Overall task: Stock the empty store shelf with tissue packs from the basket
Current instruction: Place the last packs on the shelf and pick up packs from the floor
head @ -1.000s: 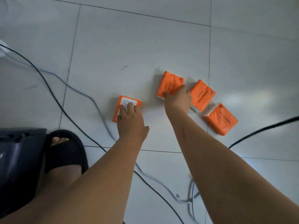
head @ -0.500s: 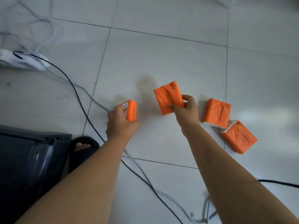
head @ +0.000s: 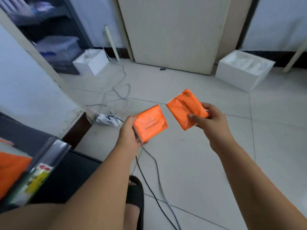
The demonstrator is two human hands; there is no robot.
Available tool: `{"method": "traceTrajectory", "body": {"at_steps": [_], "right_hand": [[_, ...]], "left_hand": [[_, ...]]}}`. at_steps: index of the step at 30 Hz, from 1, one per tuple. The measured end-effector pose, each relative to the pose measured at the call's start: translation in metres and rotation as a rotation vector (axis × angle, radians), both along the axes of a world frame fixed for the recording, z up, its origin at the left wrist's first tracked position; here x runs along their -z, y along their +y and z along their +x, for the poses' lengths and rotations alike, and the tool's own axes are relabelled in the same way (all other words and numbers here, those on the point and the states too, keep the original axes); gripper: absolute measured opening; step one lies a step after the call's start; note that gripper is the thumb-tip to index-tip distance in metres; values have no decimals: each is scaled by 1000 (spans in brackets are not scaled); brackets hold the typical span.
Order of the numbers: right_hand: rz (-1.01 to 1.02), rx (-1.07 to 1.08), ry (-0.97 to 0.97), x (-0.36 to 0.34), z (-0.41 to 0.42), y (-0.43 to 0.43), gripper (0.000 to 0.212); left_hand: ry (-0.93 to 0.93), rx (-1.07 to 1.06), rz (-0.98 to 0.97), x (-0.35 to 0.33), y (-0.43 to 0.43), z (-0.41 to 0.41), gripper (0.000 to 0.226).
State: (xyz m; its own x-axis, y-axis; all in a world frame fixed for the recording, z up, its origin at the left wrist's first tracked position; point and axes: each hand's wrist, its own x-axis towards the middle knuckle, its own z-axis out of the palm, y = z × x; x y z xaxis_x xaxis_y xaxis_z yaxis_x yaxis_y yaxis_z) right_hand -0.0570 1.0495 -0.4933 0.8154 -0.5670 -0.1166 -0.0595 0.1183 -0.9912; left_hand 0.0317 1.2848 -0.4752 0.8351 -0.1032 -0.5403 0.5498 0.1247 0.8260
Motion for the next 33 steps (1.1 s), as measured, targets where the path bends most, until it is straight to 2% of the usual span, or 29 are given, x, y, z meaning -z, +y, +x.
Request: {"method": "traceTrajectory", "body": {"at_steps": [8, 15, 18, 23, 27, 31, 33], "right_hand": [[-25, -122, -281, -146, 9, 43, 41], [-100, -291, -491, -258, -3, 105, 38], [-145, -398, -549, -292, -8, 145, 38], [-104, -589, -621, -321, -6, 230, 39], [-88, -731, -649, -329, -4, 302, 37], [-69, -837, -645, -331, 0, 353, 38], [-99, -890, -635, -331, 6, 371, 38]], "left_hand": [[-197, -223, -381, -155, 27, -35, 29], [-380, -340, -559, -241, 100, -95, 32], [-450, -353, -560, -258, 136, -120, 43], [-493, -433, -469, -273, 193, -154, 52], [-570, -542, -434, -267, 247, -178, 22], [-614, -617, -353, -262, 290, -203, 56], [-595, -647, -354, -262, 303, -211, 57]]}}
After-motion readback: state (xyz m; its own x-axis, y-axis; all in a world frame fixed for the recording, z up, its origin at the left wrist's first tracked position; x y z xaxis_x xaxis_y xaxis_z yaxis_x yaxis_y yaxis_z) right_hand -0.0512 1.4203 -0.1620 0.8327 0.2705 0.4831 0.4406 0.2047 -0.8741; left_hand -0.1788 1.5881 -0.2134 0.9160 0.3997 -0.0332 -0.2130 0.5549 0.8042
